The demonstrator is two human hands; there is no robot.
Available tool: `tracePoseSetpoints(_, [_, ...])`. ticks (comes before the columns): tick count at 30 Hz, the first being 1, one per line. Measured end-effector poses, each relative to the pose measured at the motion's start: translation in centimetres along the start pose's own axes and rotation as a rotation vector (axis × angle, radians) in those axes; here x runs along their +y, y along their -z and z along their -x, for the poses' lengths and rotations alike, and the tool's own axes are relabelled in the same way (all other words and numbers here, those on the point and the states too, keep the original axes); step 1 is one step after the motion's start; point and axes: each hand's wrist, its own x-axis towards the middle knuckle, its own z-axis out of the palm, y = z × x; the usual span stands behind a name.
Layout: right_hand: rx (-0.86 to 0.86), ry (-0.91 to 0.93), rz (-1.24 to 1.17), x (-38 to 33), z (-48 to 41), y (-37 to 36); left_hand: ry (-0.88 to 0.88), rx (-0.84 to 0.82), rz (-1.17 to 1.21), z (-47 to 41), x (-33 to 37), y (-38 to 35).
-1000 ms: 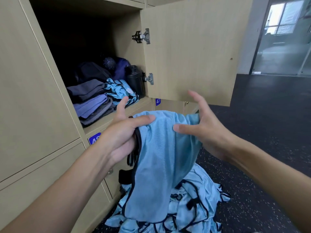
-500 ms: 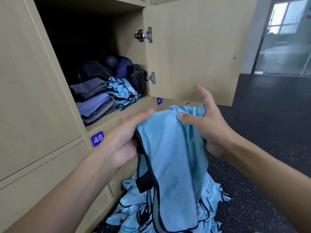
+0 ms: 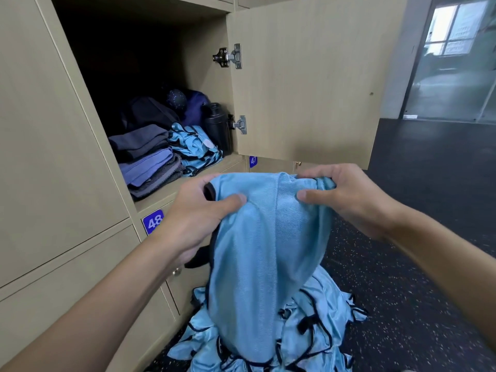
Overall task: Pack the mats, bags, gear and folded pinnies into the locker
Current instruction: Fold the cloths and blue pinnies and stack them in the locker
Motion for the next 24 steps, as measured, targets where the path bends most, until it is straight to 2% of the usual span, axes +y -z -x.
tracePoseSetpoints(7, [-0.166, 0.020, 0.161, -0.4, 0.1, -0.1, 0.039, -0.022, 0.058, -0.2, 0.7, 0.6])
tracePoseSetpoints(11, [-0.044, 0.029, 0.251, -0.1, -0.3, -0.8, 0.128, -0.106, 0.153, 0.2, 1.1, 0.7])
tracePoseSetpoints(14, [0.032, 0.012, 0.100, 0.2, -0.1, -0.4, 0.141, -0.057, 0.167, 0.2, 1.1, 1.0])
tracePoseSetpoints(18, [0.025, -0.124, -0.379, 1.0, 0.3, -1.2, 0.100, 0.069, 0.361, 0.0, 0.7, 0.1])
tracePoseSetpoints(21, [-0.059, -0.140, -0.321, 1.4, 0.8, -2.5, 0.097, 0.137, 0.434, -0.2, 0.3, -0.5])
tracePoseSetpoints(24, [0.152, -0.088, -0.429, 0.8, 0.5, -2.3, 0.119, 0.177, 0.458, -0.5, 0.3, -0.2])
